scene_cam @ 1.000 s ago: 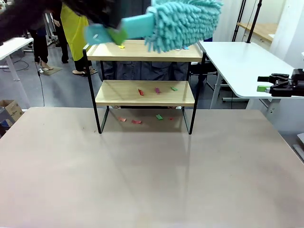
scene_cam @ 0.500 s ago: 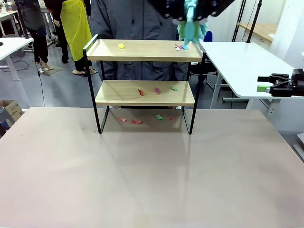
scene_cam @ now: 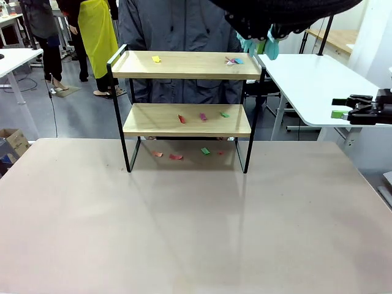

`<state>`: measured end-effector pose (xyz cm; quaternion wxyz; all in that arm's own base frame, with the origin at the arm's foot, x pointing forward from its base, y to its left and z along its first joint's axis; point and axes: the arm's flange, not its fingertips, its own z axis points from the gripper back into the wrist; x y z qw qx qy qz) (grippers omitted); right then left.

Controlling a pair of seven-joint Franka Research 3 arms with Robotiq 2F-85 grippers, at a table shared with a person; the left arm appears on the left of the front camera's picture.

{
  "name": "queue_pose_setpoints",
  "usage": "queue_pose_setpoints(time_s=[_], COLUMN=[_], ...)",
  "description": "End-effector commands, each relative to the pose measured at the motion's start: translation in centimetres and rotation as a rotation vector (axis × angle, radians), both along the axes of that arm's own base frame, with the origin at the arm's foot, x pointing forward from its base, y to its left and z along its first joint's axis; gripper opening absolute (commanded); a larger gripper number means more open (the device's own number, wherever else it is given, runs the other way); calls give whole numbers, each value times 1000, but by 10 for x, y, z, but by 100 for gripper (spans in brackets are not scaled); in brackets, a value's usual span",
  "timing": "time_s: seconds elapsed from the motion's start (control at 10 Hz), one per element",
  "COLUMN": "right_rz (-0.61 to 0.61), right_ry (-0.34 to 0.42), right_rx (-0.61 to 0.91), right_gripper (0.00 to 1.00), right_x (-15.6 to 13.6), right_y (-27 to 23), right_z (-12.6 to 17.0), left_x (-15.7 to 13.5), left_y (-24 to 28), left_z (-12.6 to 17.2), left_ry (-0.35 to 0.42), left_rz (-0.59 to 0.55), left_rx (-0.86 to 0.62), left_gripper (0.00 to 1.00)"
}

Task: Clean the shelf.
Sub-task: Clean the specific section of the Shelf indicated by the human with the Duster.

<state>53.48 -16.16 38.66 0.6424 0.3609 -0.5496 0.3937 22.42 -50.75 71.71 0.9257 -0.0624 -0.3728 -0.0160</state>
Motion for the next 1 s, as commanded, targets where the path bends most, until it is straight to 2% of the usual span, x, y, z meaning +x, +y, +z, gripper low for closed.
queue_pose_setpoints(time_s=[0.0, 0.4, 0.7, 0.9], right_rz=[0, 0, 0, 0], right_ry=[1, 1, 1, 1], right_rx=[-18, -18, -18, -18], right_gripper=[100, 100, 100, 100], right_x=[1, 1, 1, 1], right_y=[1, 1, 1, 1], right_z=[3, 3, 3, 3], left_x=[25, 71, 95, 107], left_y=[-28, -35, -39, -36], left_z=[7, -14, -22, -23], left_ry=[-20, 35, 87, 96], left_rz=[7, 76, 80, 67], left_rx=[-27, -34, -65, -96], left_gripper=[13, 13, 13, 13])
